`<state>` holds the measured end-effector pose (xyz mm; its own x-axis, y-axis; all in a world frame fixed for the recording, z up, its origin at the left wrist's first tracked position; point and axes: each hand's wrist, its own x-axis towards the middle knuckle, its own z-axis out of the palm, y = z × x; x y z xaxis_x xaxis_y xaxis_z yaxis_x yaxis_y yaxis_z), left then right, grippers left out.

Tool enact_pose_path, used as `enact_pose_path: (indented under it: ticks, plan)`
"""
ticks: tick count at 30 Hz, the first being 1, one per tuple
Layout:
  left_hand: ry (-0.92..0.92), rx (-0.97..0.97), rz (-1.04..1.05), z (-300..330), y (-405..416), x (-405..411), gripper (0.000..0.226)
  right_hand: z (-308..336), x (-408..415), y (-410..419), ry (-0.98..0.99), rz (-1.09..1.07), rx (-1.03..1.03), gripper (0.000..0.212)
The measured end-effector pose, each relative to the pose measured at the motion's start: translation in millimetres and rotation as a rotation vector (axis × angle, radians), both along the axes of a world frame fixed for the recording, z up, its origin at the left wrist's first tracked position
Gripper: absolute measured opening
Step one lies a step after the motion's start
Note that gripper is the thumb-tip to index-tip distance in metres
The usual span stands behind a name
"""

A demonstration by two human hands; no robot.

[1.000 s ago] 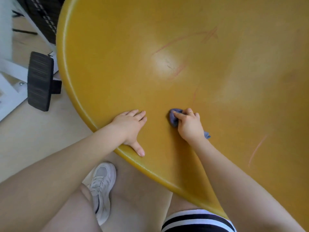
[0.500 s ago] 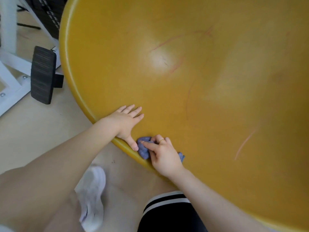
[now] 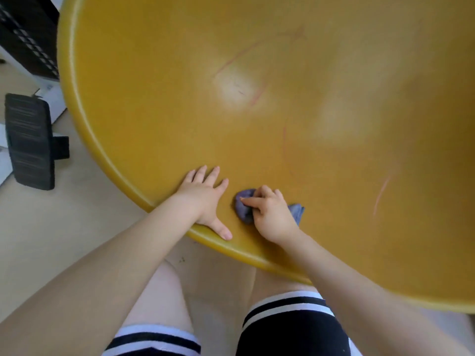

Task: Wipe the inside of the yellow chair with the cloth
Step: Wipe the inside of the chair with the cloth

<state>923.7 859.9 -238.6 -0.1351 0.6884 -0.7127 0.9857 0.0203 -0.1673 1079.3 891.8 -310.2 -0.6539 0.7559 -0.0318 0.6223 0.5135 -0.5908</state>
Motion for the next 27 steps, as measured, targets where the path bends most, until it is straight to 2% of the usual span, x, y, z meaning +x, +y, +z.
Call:
enact_pose_path:
  ticks: [2, 4, 9, 11, 13, 15, 17, 19, 22, 24, 27]
  plan:
    - [-0.021, -0.008, -0.024, 0, 4, 0, 0.132, 5, 10, -34, 0.083, 0.030, 0.006, 0.050]
    - [-0.047, -0.031, -0.034, 0, 6, -1, 0.134, 10, 16, -54, 0.075, 0.036, -0.006, 0.046]
    - [-0.037, -0.069, -0.072, -1, 13, -4, 0.135, 10, 19, -32, 0.001, 0.099, 0.090, 0.042]
    - [-0.028, -0.055, -0.085, -1, 14, -4, 0.135, 2, 27, -9, -0.088, -0.058, 0.224, 0.041]
    - [-0.037, -0.033, -0.093, -3, 13, -5, 0.136, -2, 40, 13, -0.227, -0.346, 0.261, 0.036]
    - [-0.049, -0.010, -0.089, -5, 13, -7, 0.136, -5, 46, 26, -0.349, -0.590, 0.134, 0.033]
    - [-0.045, 0.005, -0.090, -5, 13, -6, 0.136, -5, 38, 21, -0.343, -0.677, 0.065, 0.033]
    - [-0.033, 0.018, -0.095, -5, 14, -1, 0.136, -1, 20, 2, -0.258, -0.614, 0.039, 0.034]
    - [-0.050, 0.053, -0.163, -8, 16, 1, 0.136, 9, -5, -43, -0.083, -0.440, 0.053, 0.053]
    - [-0.121, 0.080, -0.275, -12, 18, 0, 0.134, 18, -11, -70, -0.006, -0.390, 0.118, 0.048]
    - [-0.210, 0.092, -0.359, -14, 24, 1, 0.134, 16, -2, -77, -0.013, -0.309, 0.154, 0.042]
